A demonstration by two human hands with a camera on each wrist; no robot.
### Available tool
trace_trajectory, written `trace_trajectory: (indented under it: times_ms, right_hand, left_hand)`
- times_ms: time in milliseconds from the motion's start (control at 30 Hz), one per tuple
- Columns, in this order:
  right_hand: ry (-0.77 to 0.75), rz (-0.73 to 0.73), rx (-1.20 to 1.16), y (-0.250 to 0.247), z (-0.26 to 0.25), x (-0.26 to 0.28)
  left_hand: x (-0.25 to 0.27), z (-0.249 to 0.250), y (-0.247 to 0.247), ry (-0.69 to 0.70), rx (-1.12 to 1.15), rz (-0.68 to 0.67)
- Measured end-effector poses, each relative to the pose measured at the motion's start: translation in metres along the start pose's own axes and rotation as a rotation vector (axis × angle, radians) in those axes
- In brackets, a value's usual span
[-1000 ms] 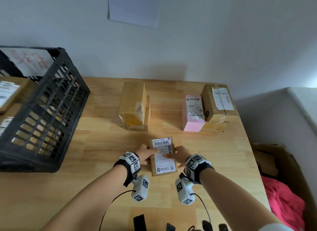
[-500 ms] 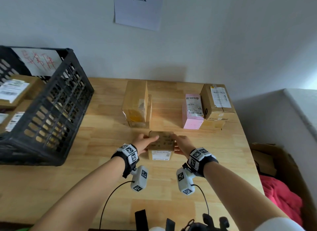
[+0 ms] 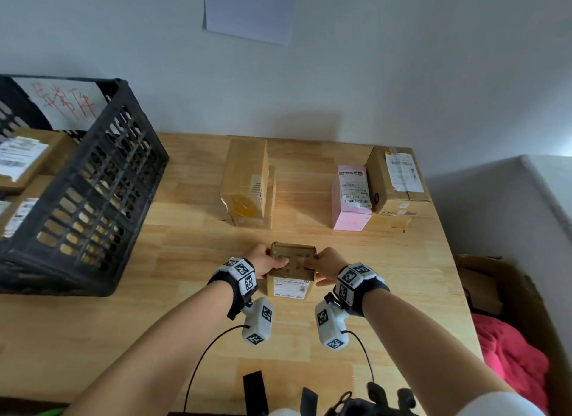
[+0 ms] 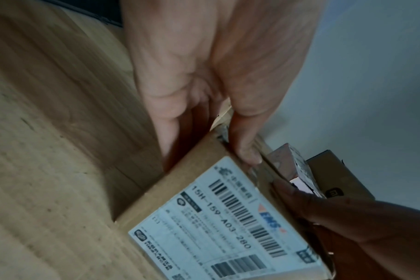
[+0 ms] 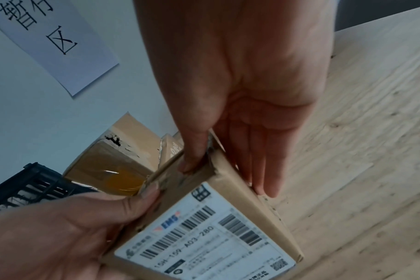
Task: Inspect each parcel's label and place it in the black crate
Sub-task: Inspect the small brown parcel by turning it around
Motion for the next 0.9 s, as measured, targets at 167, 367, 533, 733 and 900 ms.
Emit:
trace_trajectory:
  times_ms: [167,367,533,733,900]
  right_hand:
    - [0.001,0.000,0.001,-0.001,-0.002,-0.007]
    - [0.006,-0.021,0.003,-0.003,-0.003,-0.011]
    - [0.048,-0.100,-0.092,-0.001,0.001,-0.003]
    - [0.022,-0.078,-0.401,-0.004,-0.009,0.008]
    - [0.103,0.016,-0.498,-0.004,-0.012,0.005]
  left_hand:
    - [-0.002,0.004,-0.002,-0.041,0.057,-0.024]
    - [-0.003,0.004,-0.002,-0.047,0.049,-0.008]
    - [0.002,-0.001,-0.002,-0.020,0.081,-0.012]
    - [0.017,0.000,-0.014,0.005,0.339,-0.101]
    - [0.014,-0.004,-0.022,0.030,0.469,0.025]
Point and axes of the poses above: each hand's wrist, its own x-axis away from the middle knuckle, its own y-axis out of the palm, z = x × y, the point moved 1 cm from there along -x, towards the middle knuckle, and after that the axes turned 11 degrees about z, right-handed, at the moved point
